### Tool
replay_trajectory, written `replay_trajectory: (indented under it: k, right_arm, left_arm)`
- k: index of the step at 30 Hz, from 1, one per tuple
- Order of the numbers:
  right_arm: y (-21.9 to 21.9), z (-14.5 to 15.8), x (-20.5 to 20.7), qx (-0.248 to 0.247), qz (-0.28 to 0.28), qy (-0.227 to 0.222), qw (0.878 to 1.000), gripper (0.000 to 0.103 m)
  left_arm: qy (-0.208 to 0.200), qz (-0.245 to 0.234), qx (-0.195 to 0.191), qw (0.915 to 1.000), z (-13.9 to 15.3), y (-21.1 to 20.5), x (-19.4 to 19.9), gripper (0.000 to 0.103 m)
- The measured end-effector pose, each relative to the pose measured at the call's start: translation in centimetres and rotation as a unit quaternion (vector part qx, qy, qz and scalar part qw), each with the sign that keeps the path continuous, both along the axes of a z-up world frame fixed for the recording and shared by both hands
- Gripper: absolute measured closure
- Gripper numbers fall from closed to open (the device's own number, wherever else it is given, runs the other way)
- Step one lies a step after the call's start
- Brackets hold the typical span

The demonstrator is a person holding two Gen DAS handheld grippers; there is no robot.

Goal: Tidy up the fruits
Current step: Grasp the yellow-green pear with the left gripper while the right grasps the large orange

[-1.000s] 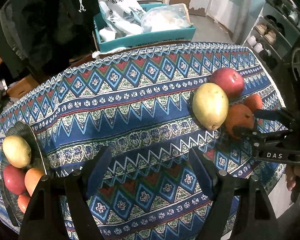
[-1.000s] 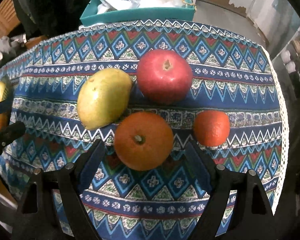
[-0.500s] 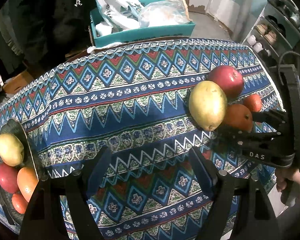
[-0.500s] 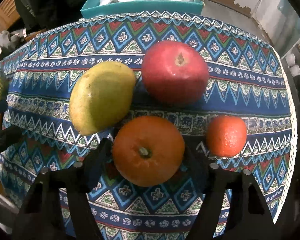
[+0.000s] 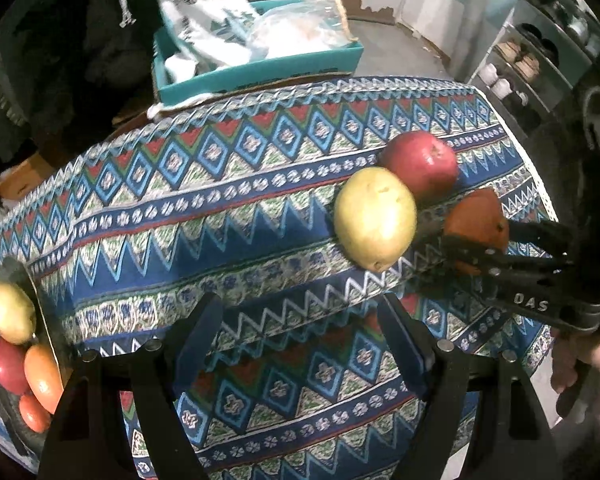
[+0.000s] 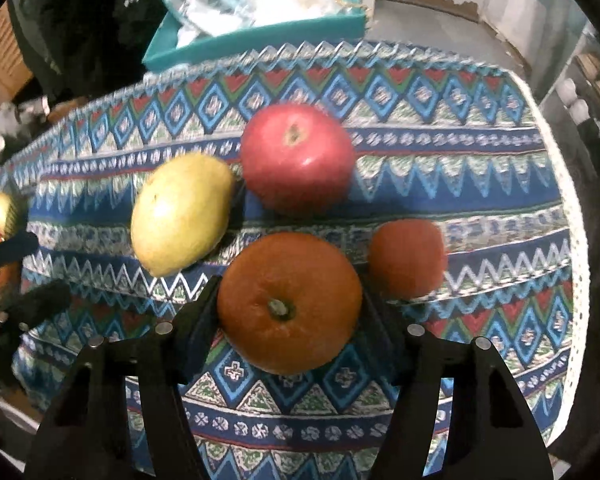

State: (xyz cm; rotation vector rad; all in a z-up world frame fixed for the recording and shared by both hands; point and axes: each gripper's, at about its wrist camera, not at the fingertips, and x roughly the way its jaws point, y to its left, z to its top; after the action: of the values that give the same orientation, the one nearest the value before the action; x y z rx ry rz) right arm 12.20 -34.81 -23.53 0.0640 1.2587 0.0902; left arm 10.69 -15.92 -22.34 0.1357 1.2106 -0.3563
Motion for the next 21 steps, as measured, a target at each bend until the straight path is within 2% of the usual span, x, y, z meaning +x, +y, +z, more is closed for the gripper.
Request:
replay_trajectory:
  k: [4, 9, 21]
  right_arm:
    - [-1.5, 2.0, 0.1, 0.0, -0.017, -0.024, 1.0, 0.038]
    - [-3.2, 3.8, 0.2, -0.002, -0.036, -0.047, 0.998, 0.038]
    - [-4.4, 3.2, 0.1, 0.007, -0.058, -0.04, 0.997, 0.038]
  left_arm:
    - [-0.001, -0.011, -0.012, 0.9999, 0.7, -1.2, 0.7, 0.022]
    - [-0.011, -0.025, -0.007, 0.9996, 0.5, -3.0, 1.8, 0.021]
    - [0.034, -0.028, -0.041, 0.9982, -2.3, -5.7, 4.0, 0.021]
